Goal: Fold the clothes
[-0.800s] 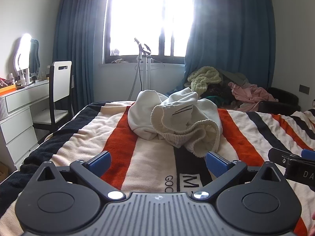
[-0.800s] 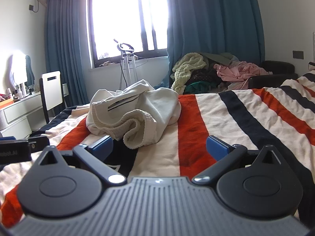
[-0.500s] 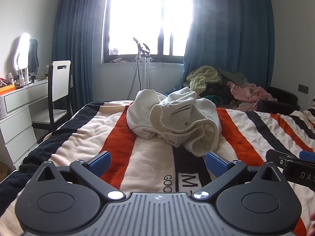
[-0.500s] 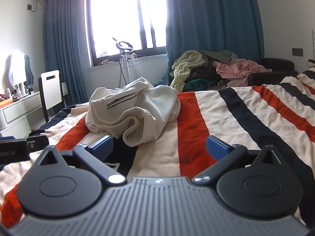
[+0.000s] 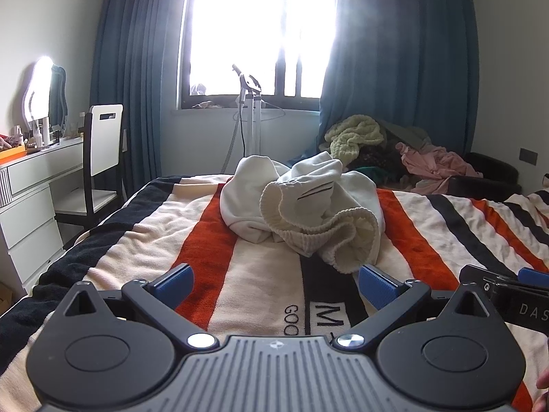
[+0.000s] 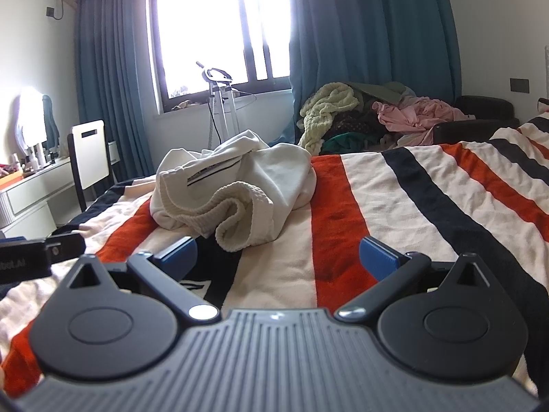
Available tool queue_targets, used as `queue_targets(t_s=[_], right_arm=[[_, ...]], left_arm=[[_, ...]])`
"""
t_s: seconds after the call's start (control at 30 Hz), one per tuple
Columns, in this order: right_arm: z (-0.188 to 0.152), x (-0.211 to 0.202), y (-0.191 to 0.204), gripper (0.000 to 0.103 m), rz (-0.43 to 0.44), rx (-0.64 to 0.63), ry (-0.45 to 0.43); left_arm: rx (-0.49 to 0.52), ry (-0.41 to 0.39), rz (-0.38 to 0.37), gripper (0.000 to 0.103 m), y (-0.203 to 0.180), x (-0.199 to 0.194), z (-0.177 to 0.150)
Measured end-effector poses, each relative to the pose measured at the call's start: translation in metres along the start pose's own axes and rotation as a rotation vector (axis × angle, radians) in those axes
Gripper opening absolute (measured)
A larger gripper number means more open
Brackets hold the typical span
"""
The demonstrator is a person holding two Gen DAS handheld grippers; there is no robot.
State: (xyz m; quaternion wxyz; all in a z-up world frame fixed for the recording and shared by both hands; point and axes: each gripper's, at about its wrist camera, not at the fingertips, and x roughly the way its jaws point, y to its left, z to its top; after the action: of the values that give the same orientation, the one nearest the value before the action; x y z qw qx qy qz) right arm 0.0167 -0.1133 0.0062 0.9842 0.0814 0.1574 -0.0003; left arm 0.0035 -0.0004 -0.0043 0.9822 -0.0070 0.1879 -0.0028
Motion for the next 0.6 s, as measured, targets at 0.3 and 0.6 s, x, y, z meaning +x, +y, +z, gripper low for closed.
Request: queue_targets(t_s=[0.3, 0.6], right_arm=[[0.0001, 0.0008, 0.0002, 0.103, 0.006, 0.007, 0.001], [0.0030, 0.0020, -0.0009, 0.103, 0.003, 0.061, -0.010]], left_arm=[[-0.011, 0.013, 0.001, 0.103, 0.0020, 0.0018, 0.0009], [-0.024, -0.009, 0.029, 0.103, -0.0016, -0.0006, 0.0027]])
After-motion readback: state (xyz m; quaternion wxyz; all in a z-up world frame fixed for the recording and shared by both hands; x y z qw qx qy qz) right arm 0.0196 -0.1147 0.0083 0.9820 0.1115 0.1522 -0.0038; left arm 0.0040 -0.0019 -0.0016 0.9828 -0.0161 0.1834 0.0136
